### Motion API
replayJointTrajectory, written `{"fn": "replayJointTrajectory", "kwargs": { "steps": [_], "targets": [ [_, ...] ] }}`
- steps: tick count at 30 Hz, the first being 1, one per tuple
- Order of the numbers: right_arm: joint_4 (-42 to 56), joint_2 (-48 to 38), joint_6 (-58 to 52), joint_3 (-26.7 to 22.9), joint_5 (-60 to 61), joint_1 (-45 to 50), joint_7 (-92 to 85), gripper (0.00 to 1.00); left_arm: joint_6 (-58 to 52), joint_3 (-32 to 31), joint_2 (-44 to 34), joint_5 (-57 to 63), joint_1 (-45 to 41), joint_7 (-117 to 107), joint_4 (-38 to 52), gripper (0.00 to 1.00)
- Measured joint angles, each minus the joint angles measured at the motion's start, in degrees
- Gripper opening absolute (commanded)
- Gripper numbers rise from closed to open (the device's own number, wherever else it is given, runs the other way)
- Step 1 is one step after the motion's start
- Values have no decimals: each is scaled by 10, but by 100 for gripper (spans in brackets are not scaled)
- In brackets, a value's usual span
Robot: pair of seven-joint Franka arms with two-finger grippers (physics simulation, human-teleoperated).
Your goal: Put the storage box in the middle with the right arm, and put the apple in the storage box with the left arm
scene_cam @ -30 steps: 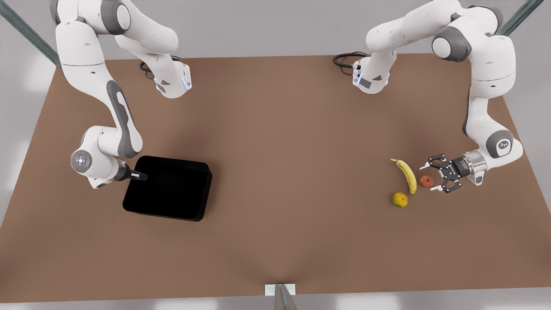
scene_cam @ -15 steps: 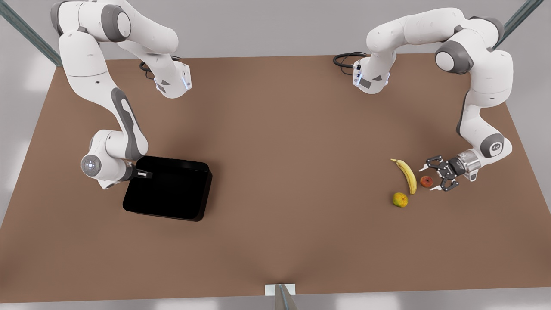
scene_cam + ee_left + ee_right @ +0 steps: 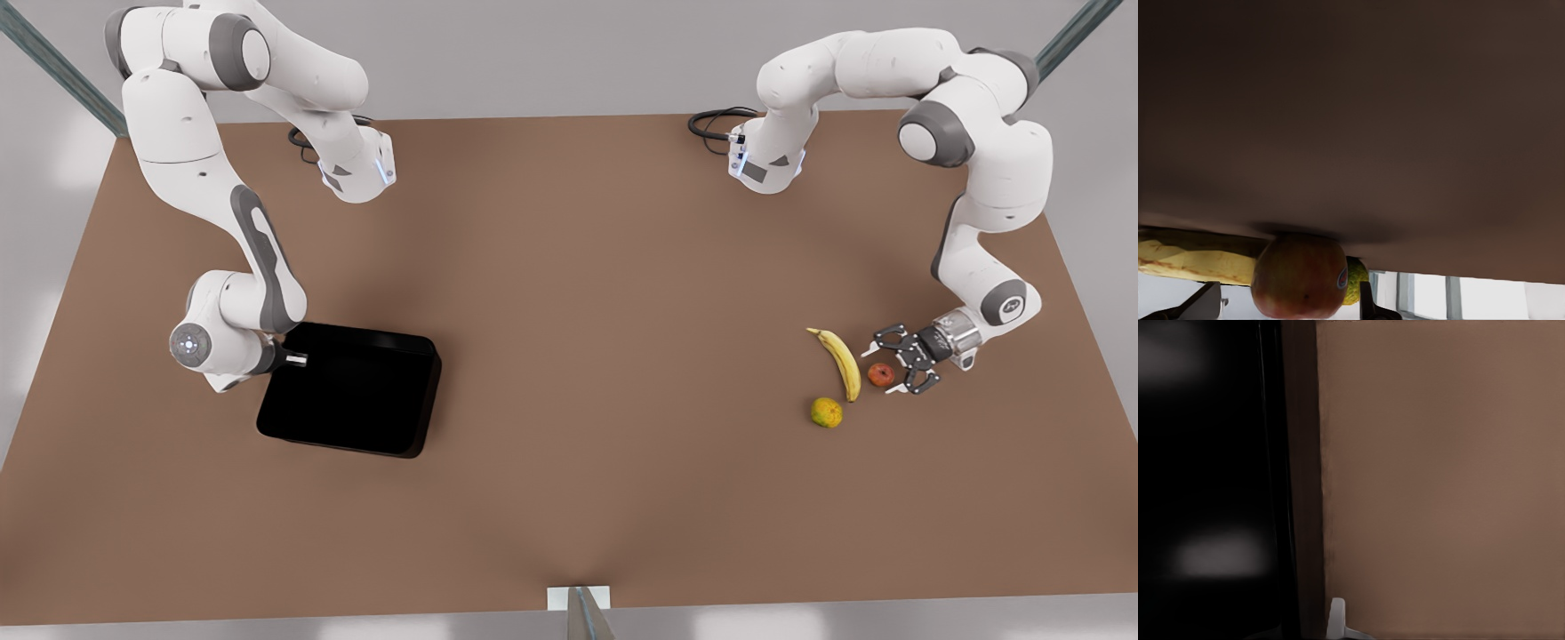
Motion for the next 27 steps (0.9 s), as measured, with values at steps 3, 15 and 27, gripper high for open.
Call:
{"fn": "replayJointTrajectory", "kwargs": {
  "steps": [3,15,27],
  "targets": [
    [6,-1,-4,2,-1,1,0,24,0,0,4,-7,0,0,-3,85],
    [15,5,-6,14,-2,10,-16,21,11,-3,16,-30,8,-4,-4,57],
    [132,35,-42,27,3,134,-6,21,7,-6,14,-52,13,-10,-10,64]
  ]
}}
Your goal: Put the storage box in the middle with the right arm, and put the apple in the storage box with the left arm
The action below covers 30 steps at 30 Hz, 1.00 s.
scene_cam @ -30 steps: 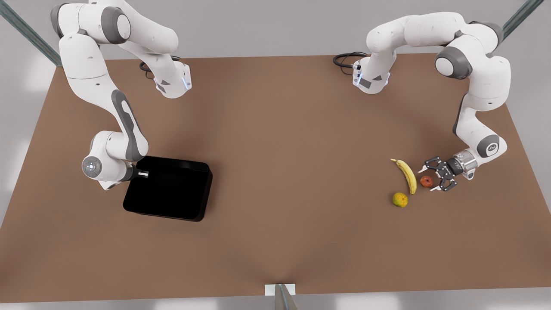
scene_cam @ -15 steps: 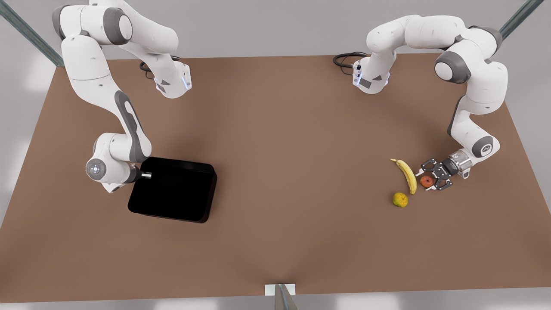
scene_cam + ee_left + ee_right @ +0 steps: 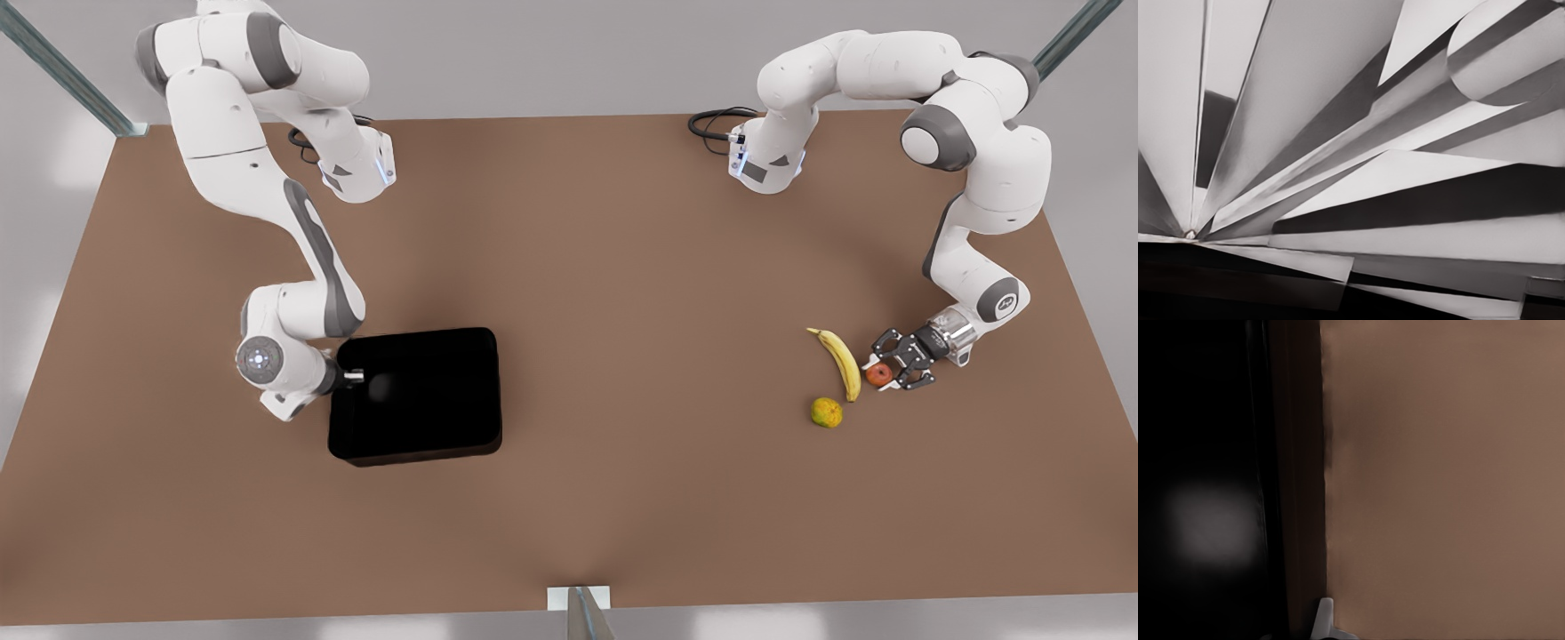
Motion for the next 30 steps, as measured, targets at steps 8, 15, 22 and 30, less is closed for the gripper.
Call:
{"fn": "replayJointTrajectory", "kwargs": {
  "steps": [8,15,22,30],
  "targets": [
    [160,82,-18,13,53,127,-1,21,9,-7,-8,-2,0,-20,-2,64],
    [261,161,-18,42,55,187,37,21,9,-8,-5,1,0,-18,-5,52],
    [310,216,-6,42,56,214,37,77,-1,-6,-21,11,0,-44,2,50],
    [332,219,-1,52,58,214,35,100,69,-55,-176,77,-76,-144,11,50]
  ]
}}
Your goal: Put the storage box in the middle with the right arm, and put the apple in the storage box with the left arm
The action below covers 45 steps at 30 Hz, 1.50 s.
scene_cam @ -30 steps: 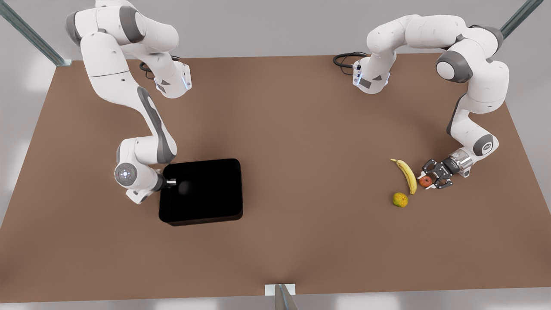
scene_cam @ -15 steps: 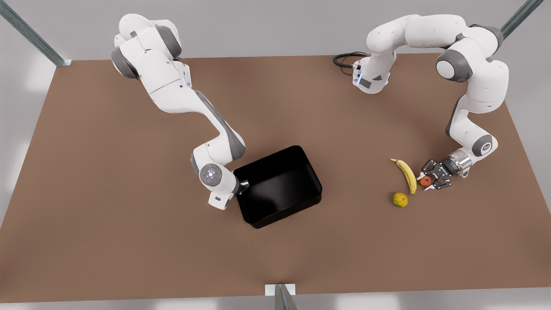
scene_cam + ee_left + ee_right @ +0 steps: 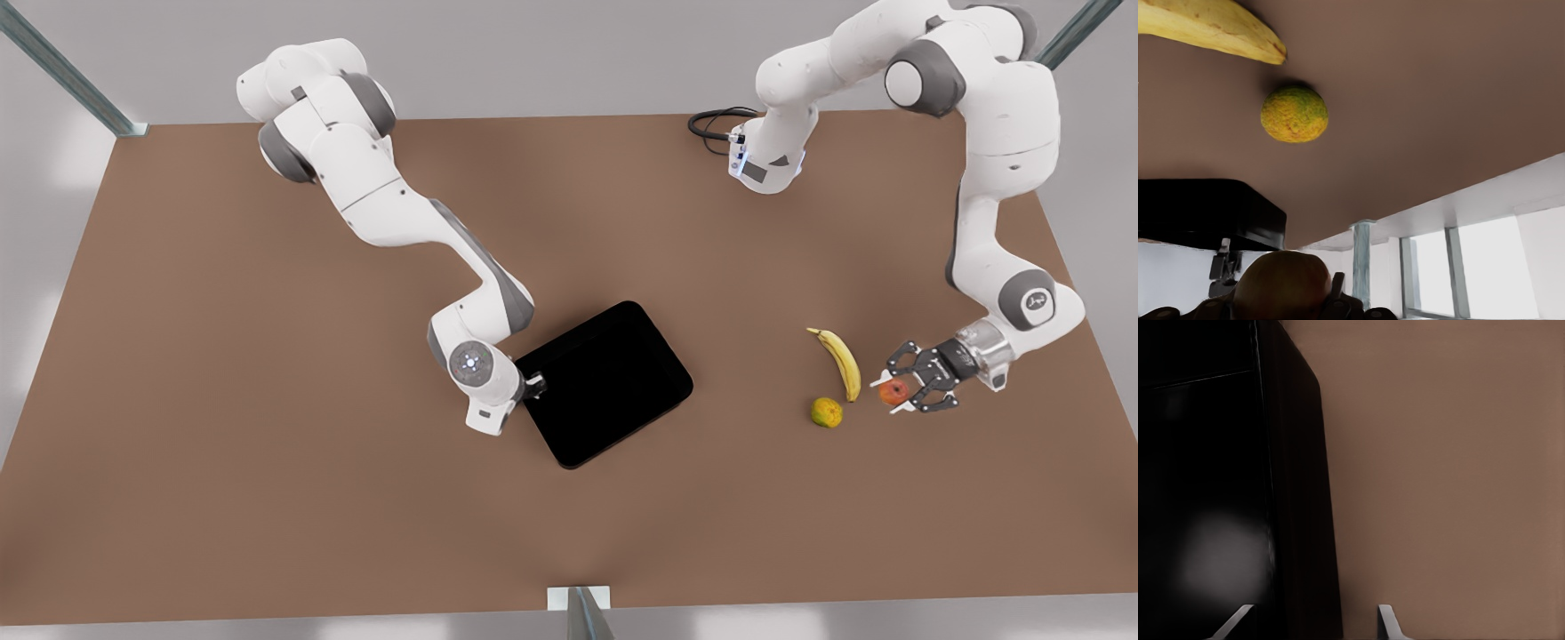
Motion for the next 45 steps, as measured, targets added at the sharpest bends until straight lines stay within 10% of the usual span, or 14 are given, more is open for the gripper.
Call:
{"fn": "replayJointTrajectory", "kwargs": {
  "steps": [8,11,17,19,20,28,38,43,45],
  "targets": [
    [1,-229,-333,38,-32,-151,0,100,211,-101,-101,108,-169,-364,-9,51],
    [3,-320,-452,-82,-95,-199,-201,100,294,-104,-93,179,-320,-576,17,51],
    [-17,-362,-461,-97,-127,-226,-226,100,336,-103,-14,315,-445,-792,118,54],
    [-16,-363,-461,-96,-128,-234,-225,100,336,-101,-1,343,-463,-816,133,59],
    [-15,-363,-461,-96,-128,-236,-225,100,337,-102,-1,359,-474,-831,134,100],
    [-13,-361,-465,-95,-127,-235,-224,100,334,-96,5,434,-491,-824,136,100],
    [5,-362,-464,-109,-147,-243,-218,100,-80,-4,-187,639,-332,48,228,100],
    [5,-363,-466,-108,-147,-245,-219,100,-219,-187,-239,673,-50,400,216,100],
    [5,-363,-466,-108,-147,-245,-219,100,-197,-177,-190,700,-187,404,250,100]
  ]
}}
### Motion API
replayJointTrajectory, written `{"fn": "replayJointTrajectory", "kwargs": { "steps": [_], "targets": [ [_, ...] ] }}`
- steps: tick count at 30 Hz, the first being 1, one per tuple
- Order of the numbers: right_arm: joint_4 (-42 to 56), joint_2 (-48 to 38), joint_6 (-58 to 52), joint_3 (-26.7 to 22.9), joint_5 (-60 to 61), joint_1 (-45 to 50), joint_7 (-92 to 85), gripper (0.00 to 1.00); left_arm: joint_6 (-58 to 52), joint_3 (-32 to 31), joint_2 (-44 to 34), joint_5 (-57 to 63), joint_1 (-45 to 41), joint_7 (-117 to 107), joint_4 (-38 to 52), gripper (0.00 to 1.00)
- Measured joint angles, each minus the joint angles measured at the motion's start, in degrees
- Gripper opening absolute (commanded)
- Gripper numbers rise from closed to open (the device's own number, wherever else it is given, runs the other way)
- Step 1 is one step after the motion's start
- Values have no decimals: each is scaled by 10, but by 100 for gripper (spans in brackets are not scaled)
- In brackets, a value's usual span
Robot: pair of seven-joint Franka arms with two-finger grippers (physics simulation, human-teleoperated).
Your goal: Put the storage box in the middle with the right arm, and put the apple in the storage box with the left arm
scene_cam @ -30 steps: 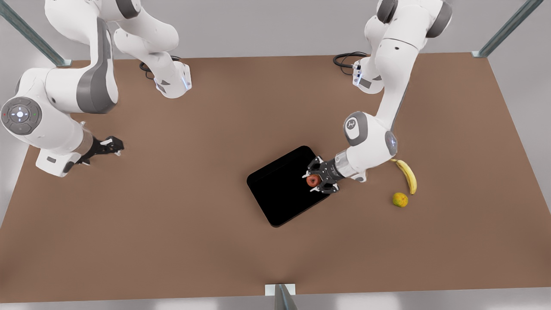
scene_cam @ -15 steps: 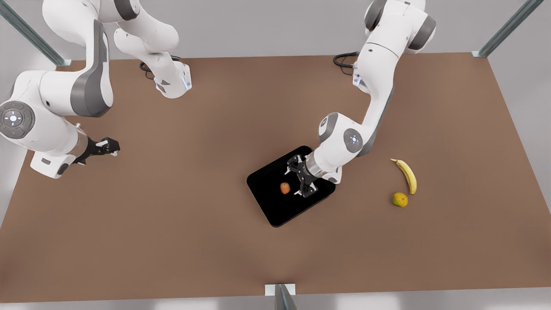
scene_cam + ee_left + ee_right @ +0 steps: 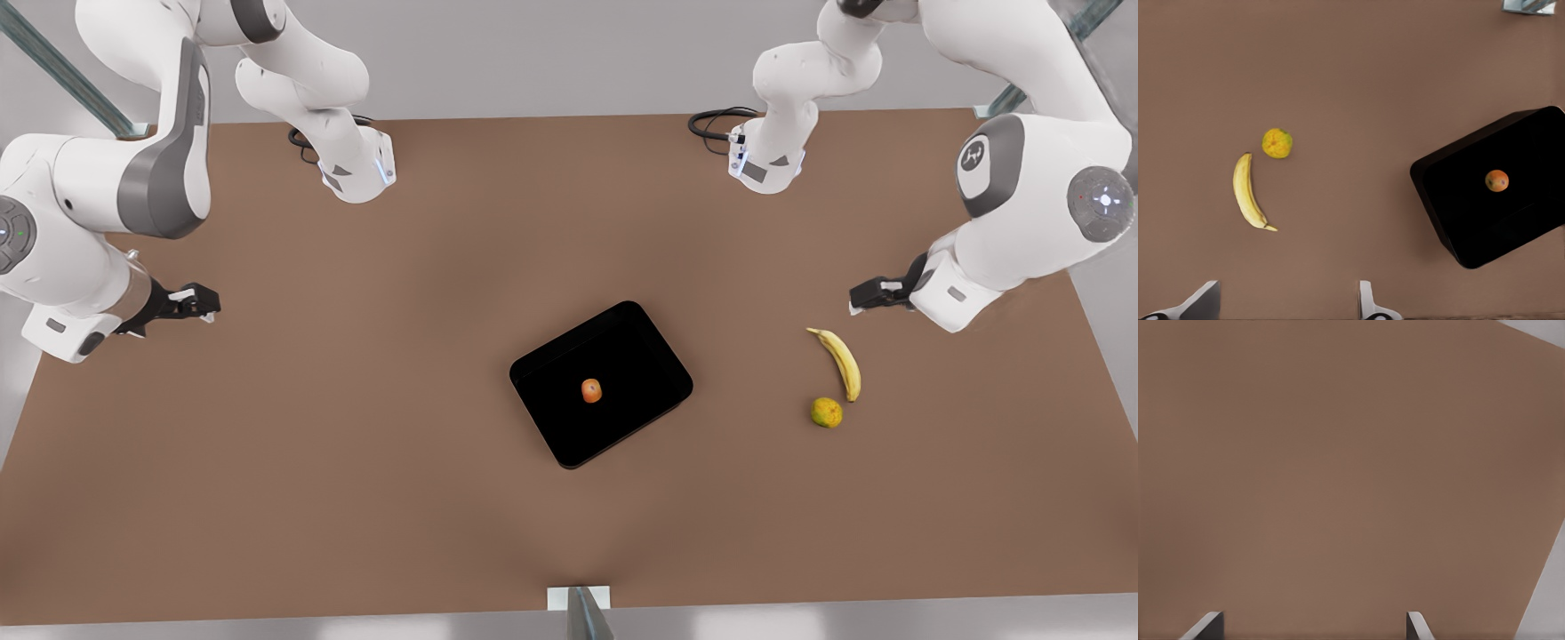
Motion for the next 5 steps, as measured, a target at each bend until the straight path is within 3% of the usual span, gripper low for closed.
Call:
{"fn": "replayJointTrajectory", "kwargs": {
  "steps": [5],
  "targets": [
    [0,0,0,1,0,0,0,100,0,25,10,13,-1,0,6,100]
  ]
}}
